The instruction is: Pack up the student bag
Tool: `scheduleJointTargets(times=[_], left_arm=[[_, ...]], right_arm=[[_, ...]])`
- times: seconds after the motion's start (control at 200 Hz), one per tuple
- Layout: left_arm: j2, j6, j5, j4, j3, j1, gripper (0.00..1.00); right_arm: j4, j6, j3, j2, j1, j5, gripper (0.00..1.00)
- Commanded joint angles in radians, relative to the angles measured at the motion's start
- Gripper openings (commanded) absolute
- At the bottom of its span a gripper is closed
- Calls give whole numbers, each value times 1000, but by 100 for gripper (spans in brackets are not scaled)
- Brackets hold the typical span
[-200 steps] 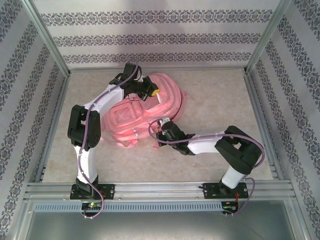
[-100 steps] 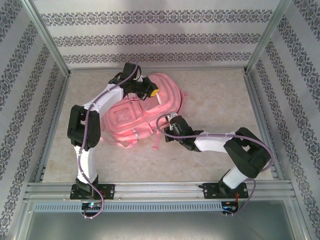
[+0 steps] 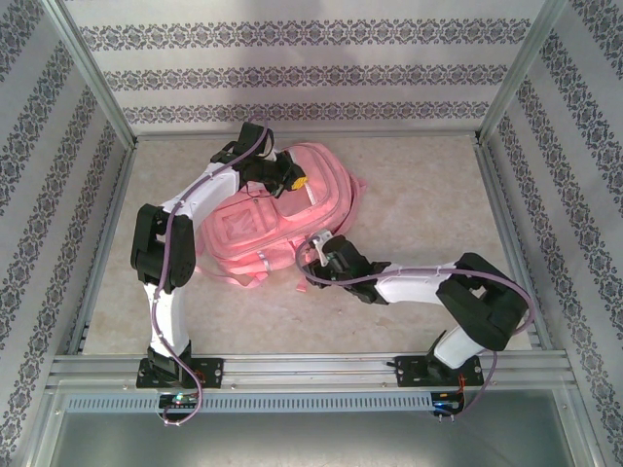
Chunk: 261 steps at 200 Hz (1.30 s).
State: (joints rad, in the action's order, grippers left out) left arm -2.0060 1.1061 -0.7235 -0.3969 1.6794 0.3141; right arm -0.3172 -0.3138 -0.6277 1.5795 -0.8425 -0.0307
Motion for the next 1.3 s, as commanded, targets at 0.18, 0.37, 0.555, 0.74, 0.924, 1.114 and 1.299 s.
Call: scheduleJointTargets(times=[0.18,0.37,0.555,0.74,0.924,1.114,1.299], left_arm=[[3,4,8,-28,26,-18,1],[0,9,7,-22,22,-19,0],[-2,11,8,-19,16,-19,0],[-7,9,7,-24,20,-22,0],[-10,-4,12,-38,29,-26,0],[-10,-42,22,-77,45,-29,0],[-5,-70,28,-104,51,-30,0]], right_arm=[[40,-40,-94,125,-51,-174,47],[85,-40,-167,181,-70,-238,47],[164,-58,-217,200,-75,-316,35],[156,-53,-199,179,-66,-267,8],[149,-58,-147,131,-1,-186,0],[163,-6,-125,79,68,-91,0],[196,15,-121,62,125,-37,0]])
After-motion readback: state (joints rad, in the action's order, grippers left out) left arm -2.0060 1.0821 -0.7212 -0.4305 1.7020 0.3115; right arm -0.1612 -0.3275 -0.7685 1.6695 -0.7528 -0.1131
